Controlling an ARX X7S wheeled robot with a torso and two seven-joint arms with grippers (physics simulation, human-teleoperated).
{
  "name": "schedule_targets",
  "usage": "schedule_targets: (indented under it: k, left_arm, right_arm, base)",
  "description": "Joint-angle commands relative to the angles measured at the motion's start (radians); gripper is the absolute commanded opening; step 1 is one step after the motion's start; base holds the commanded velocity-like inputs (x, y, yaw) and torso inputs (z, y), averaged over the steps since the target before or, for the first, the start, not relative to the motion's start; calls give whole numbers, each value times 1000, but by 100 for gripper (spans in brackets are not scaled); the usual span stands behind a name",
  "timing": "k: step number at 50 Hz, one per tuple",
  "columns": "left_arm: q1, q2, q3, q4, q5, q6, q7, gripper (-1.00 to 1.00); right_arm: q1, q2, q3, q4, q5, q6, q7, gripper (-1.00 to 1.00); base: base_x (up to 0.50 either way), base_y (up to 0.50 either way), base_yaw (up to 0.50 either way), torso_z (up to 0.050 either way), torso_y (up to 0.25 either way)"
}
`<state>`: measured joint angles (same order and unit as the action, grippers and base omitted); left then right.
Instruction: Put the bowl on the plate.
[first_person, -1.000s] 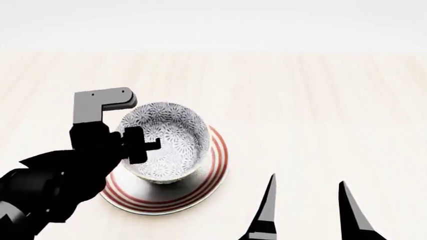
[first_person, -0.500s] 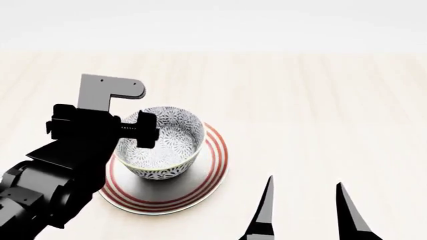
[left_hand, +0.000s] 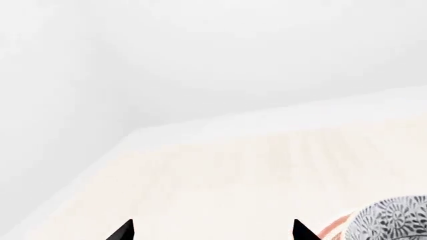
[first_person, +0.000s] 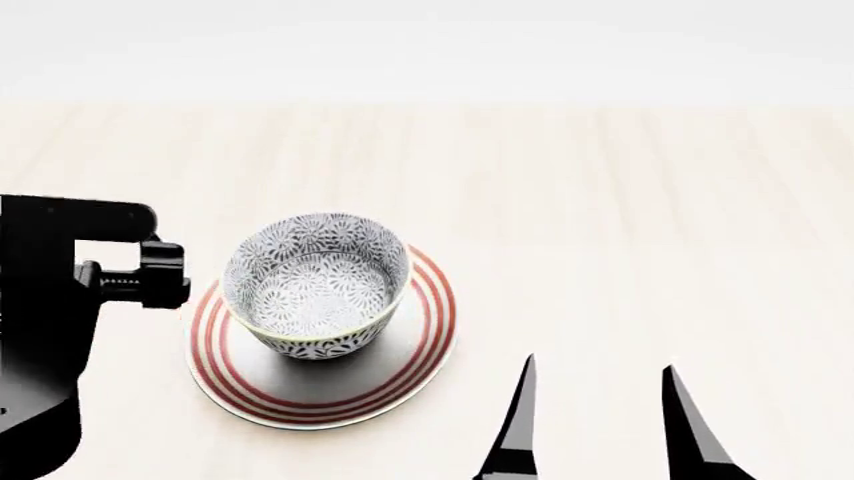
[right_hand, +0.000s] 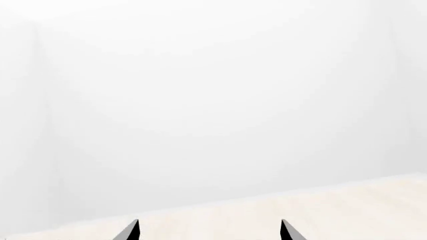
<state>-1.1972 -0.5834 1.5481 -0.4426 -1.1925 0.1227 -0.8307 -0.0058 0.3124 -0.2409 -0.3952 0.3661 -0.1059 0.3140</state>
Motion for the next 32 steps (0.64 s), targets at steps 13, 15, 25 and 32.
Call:
schedule_targets:
  k: [13,15,25,32]
  left_arm:
    - [264,-362,12,472,341,295,-434,100]
    - [280,-373,20,491,398,312,-456,100]
    - [354,-386,36,539,659,348,-600,100]
    - [389,-391,7,578,822,292,-727,100]
  right_arm:
    - [1,-10,-4,-4,-34,1,-8,100]
    - [4,-10,-3,1,-34,-1,-8,100]
    - [4,-3,3,-1,-36,-4,1,100]
    - [7,-3,8,19,-32,-7,4,100]
  base:
    - [0,0,0,0,0]
    - [0,0,0,0,0]
    - [0,0,0,0,0]
    - [0,0,0,0,0]
